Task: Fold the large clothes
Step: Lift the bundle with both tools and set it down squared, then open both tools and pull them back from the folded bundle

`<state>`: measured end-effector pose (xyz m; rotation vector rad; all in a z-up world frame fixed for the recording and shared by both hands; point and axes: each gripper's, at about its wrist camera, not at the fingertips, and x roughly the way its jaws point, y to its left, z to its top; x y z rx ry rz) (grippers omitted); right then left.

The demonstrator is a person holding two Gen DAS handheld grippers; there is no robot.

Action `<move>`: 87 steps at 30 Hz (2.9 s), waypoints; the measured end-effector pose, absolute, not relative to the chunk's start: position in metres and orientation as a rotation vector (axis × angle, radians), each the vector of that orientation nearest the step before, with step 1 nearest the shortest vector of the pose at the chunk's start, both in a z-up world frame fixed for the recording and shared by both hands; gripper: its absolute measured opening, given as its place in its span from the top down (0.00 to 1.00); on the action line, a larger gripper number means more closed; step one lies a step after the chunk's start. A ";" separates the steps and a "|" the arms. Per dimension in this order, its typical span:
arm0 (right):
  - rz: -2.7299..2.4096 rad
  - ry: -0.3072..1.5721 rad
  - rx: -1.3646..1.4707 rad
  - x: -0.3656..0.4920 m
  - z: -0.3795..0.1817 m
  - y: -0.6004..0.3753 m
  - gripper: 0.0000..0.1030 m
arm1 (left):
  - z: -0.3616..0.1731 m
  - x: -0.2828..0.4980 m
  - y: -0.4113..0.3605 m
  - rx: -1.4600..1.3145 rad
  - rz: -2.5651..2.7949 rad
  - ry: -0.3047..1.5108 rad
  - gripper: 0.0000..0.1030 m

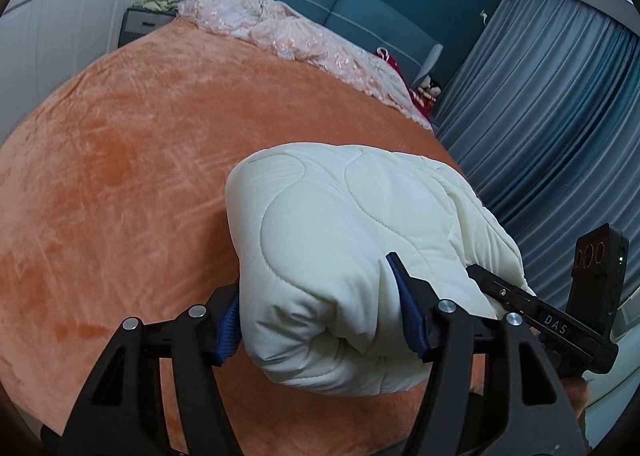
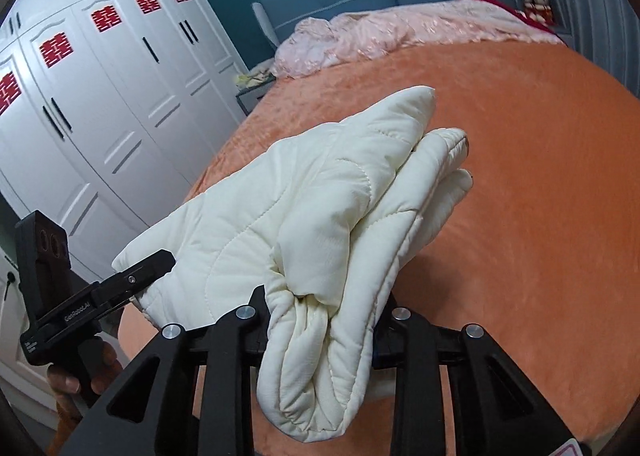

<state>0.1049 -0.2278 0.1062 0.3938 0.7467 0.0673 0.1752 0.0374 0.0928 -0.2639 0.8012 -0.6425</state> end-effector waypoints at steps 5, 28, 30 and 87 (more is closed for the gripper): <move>0.121 0.653 0.287 0.163 0.135 -0.213 0.73 | 0.116 0.215 0.054 -0.273 -0.621 0.676 0.40; 0.154 0.875 0.309 0.272 -0.048 -0.190 0.51 | -0.072 0.311 0.094 -0.297 -0.479 0.808 0.27; 0.148 0.895 0.393 0.269 -0.048 -0.197 0.47 | -0.072 0.311 0.097 -0.307 -0.458 0.829 0.20; -0.046 0.795 0.194 0.095 -0.022 -0.158 0.26 | -0.017 0.185 0.041 0.063 -0.150 0.836 0.08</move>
